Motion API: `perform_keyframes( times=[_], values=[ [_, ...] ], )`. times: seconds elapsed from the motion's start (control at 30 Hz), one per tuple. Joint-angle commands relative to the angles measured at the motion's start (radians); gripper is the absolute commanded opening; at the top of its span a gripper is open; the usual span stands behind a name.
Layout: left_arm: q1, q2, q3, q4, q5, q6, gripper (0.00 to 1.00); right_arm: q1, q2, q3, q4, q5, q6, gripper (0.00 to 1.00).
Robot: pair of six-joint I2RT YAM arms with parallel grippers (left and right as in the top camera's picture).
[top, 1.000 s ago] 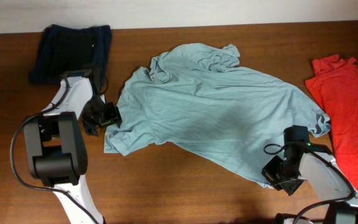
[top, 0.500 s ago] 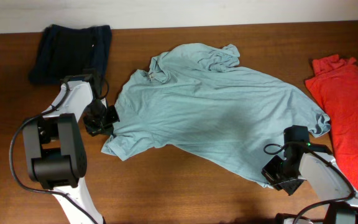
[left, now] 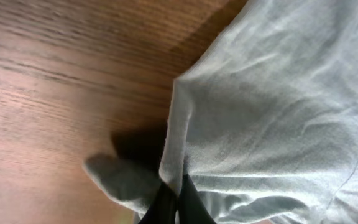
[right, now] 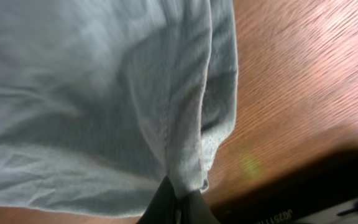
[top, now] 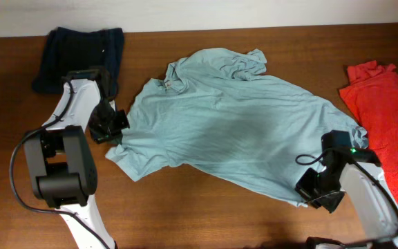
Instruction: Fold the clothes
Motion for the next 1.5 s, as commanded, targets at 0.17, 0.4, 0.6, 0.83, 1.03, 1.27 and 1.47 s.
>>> perform_keyframes(
  times=[0.17,0.4,0.6,0.83,1.03,1.27,1.47],
  values=[
    [0.003,-0.042,0.062,-0.080,-0.067,0.016,0.01,-0.006,-0.167,0.098,-0.134,0.014,-0.006,0.04],
    [0.003,-0.142,0.062,-0.105,-0.082,0.015,0.01,-0.006,-0.288,0.179,-0.232,0.049,-0.006,0.04],
    [0.002,-0.213,0.062,-0.151,-0.051,0.005,0.01,-0.006,-0.369,0.194,-0.249,0.062,-0.006,0.04],
    [0.000,-0.229,0.094,-0.150,-0.036,0.004,0.01,-0.006,-0.341,0.208,-0.212,0.062,-0.007,0.04],
    [-0.002,-0.229,0.213,-0.156,-0.036,-0.008,0.01,-0.006,-0.221,0.264,-0.200,0.063,-0.011,0.04],
    [-0.060,-0.227,0.299,-0.071,-0.036,-0.011,0.01,-0.007,-0.122,0.355,-0.181,0.116,-0.010,0.04],
    [-0.111,-0.225,0.299,0.007,-0.090,-0.011,0.01,-0.041,-0.116,0.357,-0.222,0.129,-0.011,0.04]
  ],
)
